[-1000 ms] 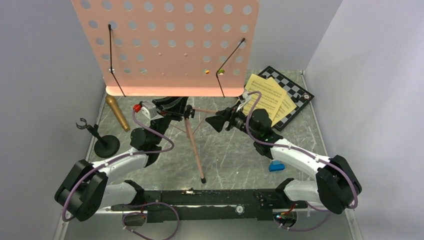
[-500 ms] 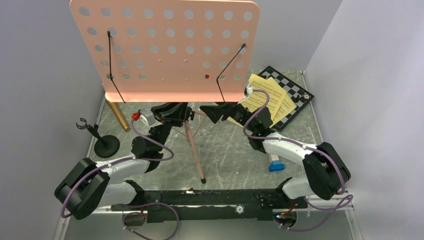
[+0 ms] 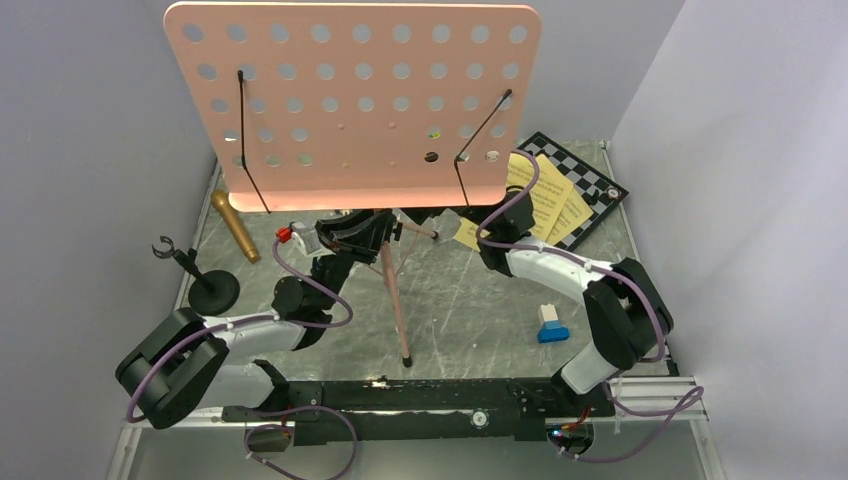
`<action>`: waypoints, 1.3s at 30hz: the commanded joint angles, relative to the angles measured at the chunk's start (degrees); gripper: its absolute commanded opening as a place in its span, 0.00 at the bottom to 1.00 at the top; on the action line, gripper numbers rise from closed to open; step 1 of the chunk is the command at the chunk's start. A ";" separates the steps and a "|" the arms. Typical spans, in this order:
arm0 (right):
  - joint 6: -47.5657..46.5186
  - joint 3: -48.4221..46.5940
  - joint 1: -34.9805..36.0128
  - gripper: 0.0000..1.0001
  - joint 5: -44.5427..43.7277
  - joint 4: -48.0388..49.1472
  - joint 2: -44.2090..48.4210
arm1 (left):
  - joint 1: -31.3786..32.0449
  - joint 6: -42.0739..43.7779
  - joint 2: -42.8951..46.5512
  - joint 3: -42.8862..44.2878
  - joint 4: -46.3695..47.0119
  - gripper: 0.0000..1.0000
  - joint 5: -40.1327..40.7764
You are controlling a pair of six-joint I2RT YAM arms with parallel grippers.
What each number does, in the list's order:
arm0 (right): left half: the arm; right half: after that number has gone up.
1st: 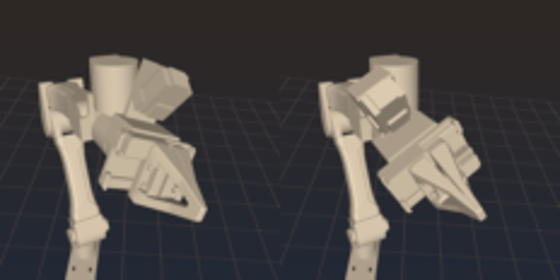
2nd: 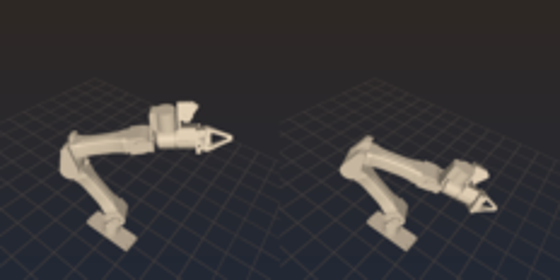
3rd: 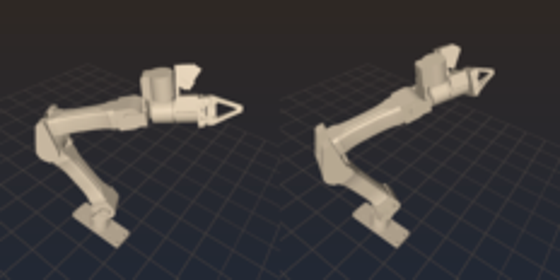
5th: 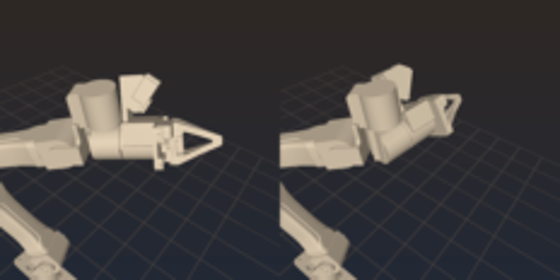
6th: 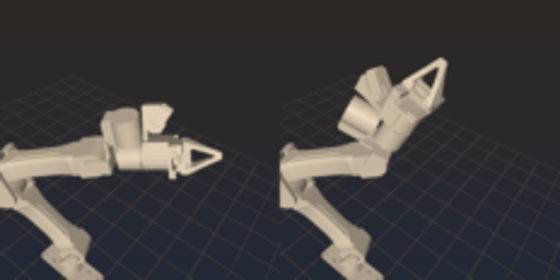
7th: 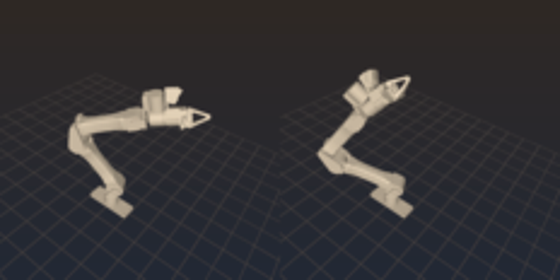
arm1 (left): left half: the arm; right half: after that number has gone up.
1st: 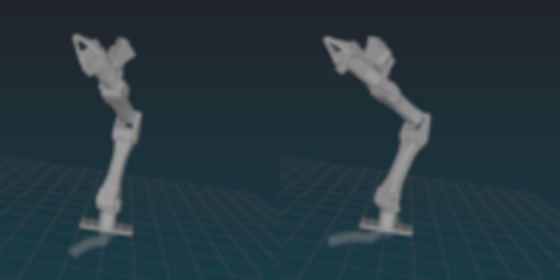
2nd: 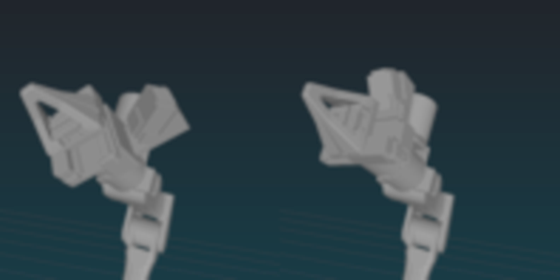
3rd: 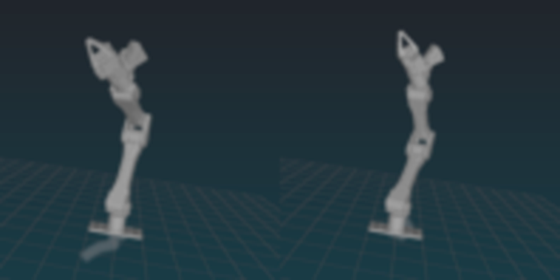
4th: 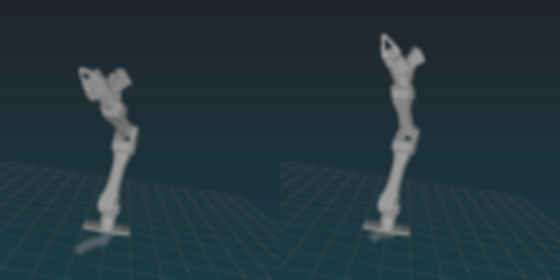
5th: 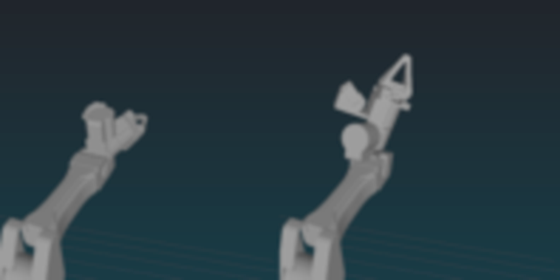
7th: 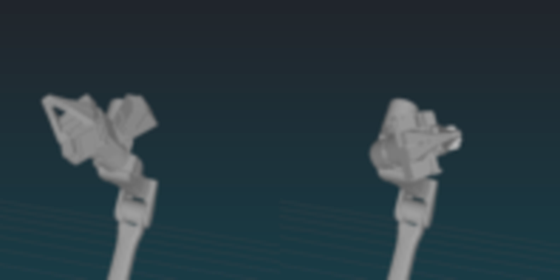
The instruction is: Pack up the instrument practice props
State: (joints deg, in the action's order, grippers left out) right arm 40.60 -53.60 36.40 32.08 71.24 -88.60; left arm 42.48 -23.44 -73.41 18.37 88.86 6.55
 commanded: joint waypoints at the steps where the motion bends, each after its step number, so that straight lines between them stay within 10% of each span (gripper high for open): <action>1: 3.62 -4.69 0.31 0.80 6.09 6.42 -3.01 | 3.25 -8.62 -9.40 -12.54 -20.01 0.00 -2.70; 12: 8.53 -9.83 0.69 0.73 9.39 9.76 -9.18 | 3.55 -9.21 -9.21 -13.54 -18.69 0.00 -2.32; 24: -15.84 -9.44 7.99 0.69 1.60 -13.28 0.31 | 4.42 -8.80 -8.83 -12.81 -19.81 0.00 -1.85; 37: -13.27 -9.46 8.09 0.44 -0.54 -10.06 -0.53 | 5.68 -8.04 -8.10 -12.84 -20.11 0.00 -1.19; 39: -12.72 -9.86 8.06 0.28 -0.52 -9.64 -0.82 | 5.82 -7.94 -7.95 -12.92 -20.00 0.00 -1.18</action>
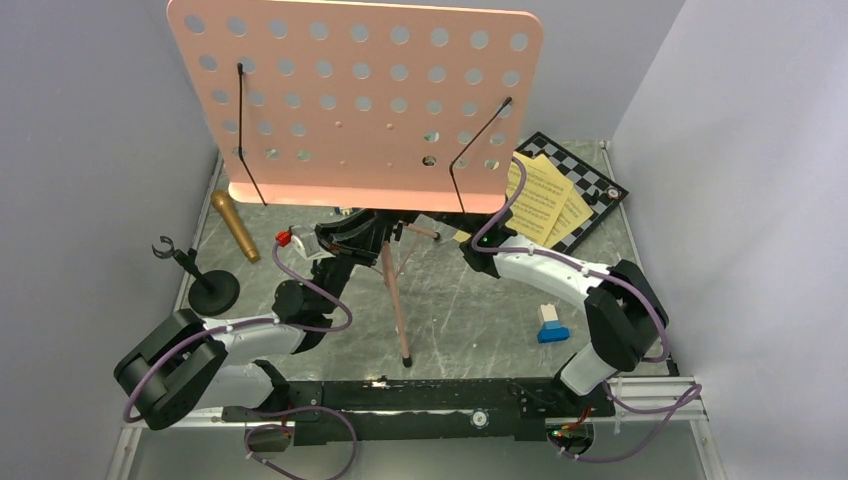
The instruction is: Pack up the instrument practice props
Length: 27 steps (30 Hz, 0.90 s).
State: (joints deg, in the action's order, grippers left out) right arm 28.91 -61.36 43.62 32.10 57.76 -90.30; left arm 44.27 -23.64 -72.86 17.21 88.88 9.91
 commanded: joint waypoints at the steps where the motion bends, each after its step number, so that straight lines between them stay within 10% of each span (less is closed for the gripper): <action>1: -0.96 -2.31 0.83 0.19 -0.47 3.85 0.73 | 4.06 -7.72 -8.38 -11.88 -19.91 0.00 -4.47; 5: -0.52 -1.64 0.78 0.00 -1.01 3.76 0.71 | 4.16 -8.16 -7.72 -12.63 -18.71 0.04 -4.61; 12: -2.25 0.96 0.32 0.00 -1.38 1.34 2.53 | 4.20 -8.84 -3.53 -14.43 -17.42 0.47 -5.06; 27: 1.79 9.51 -4.13 0.00 -0.64 3.05 4.68 | 4.55 -1.82 22.02 -16.99 -34.16 0.99 4.42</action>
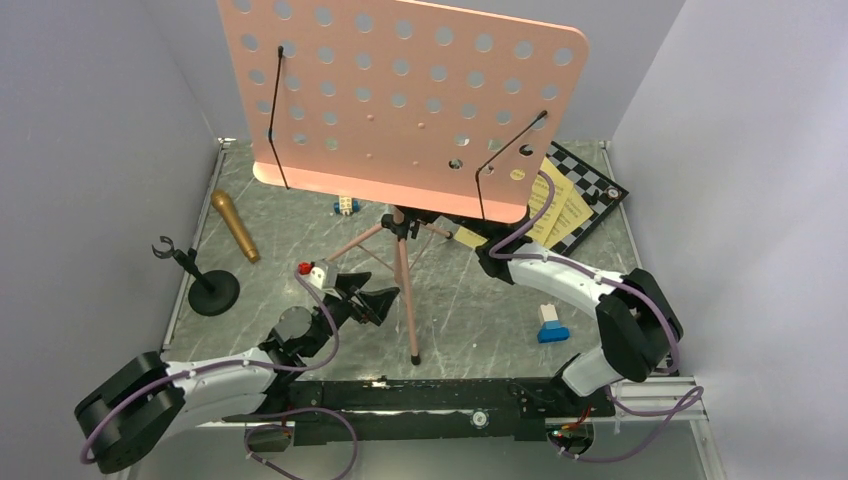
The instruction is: Pack up the instrument practice props
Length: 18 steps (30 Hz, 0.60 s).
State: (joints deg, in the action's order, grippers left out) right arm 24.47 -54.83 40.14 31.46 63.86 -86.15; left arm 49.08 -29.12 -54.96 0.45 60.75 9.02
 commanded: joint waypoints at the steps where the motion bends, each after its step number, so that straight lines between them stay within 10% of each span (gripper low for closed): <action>1: 6.28 3.17 -0.67 0.00 0.00 -3.20 0.59 | -0.29 4.49 5.11 -0.04 -6.26 0.99 5.93; 18: 6.49 0.04 -2.00 0.00 -0.85 -19.17 3.94 | -5.60 14.56 3.50 16.00 -17.36 0.99 9.91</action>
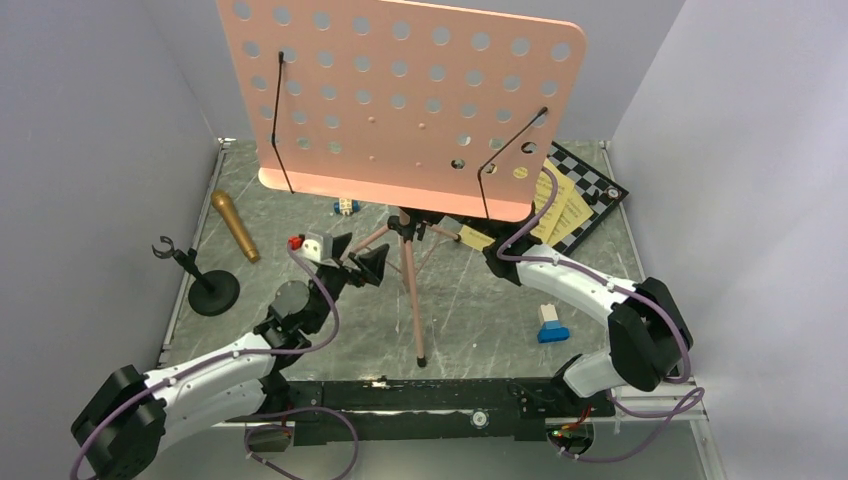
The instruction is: Pack up the instrument practice props
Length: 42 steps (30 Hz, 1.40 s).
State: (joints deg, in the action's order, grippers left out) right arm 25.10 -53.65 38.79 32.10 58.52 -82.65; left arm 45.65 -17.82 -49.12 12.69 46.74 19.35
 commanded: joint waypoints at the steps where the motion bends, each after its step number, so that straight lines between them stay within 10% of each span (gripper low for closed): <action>1: 6.18 -1.64 -0.64 0.00 -1.58 -14.77 0.38 | -2.46 3.60 -2.91 3.78 -2.59 0.99 -0.93; 21: 15.55 -3.26 -0.55 0.00 -1.33 -14.49 -1.32 | 0.62 4.94 -19.14 0.68 24.75 0.99 -11.99; 42: 14.97 -0.40 0.50 0.00 -2.02 -15.82 -0.08 | 3.42 21.55 -27.96 10.65 19.79 0.99 -5.19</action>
State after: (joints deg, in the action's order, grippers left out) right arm 31.55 -56.95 38.06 32.71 51.48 -82.89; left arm 47.55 0.16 -74.76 20.34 67.02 14.17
